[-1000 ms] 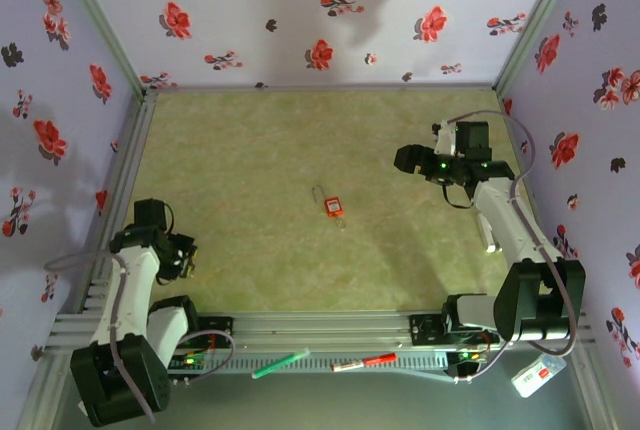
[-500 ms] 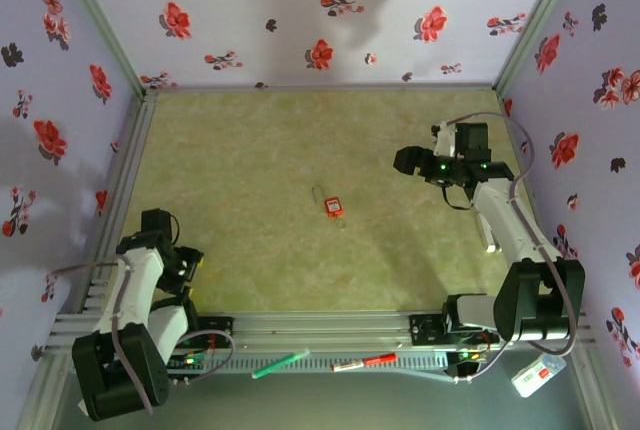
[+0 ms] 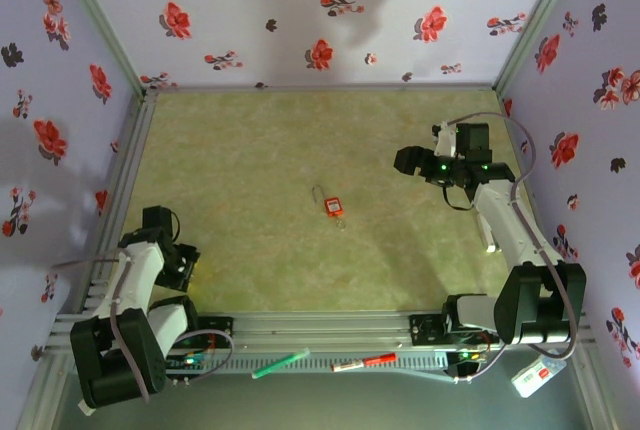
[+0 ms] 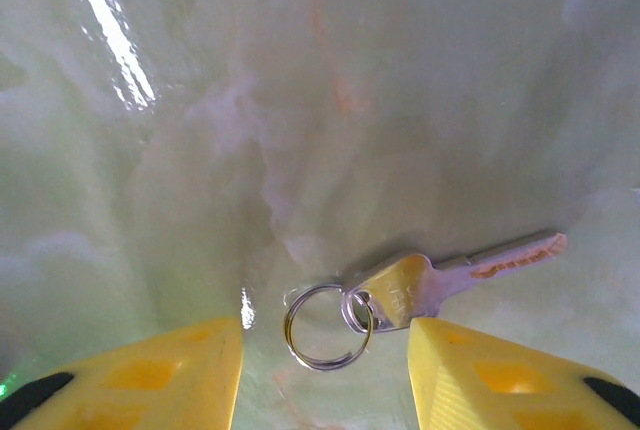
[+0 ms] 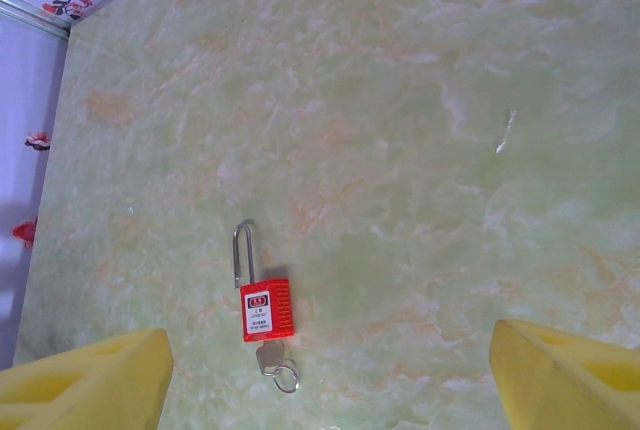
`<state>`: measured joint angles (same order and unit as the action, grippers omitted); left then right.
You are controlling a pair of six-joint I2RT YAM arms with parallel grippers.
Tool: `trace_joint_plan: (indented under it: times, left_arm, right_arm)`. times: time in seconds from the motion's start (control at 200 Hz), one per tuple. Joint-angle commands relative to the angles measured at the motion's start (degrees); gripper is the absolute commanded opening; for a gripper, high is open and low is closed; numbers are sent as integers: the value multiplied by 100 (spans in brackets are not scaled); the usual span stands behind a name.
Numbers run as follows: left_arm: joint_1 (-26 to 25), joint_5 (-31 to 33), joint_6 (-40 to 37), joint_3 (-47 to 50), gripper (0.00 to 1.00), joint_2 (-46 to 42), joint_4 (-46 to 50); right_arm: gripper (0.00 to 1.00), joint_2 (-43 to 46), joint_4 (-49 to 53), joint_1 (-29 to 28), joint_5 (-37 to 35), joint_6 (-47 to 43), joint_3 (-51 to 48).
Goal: Unlock with the key
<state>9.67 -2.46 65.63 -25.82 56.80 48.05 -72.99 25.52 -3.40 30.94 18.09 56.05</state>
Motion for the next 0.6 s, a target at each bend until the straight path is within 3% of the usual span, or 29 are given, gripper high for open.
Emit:
trace_joint_plan:
  times: [0.0, 0.34, 0.595]
  left_arm:
    - [67, 294, -128, -168, 44, 72, 25]
    - [1, 69, -293, -275, 28, 607, -594]
    - [-141, -35, -226, -176, 14, 385, -519]
  right_arm:
    - [84, 136, 61, -38, 88, -33, -66]
    - [84, 180, -6, -38, 146, -25, -126]
    - [84, 170, -14, -38, 193, 28, -100]
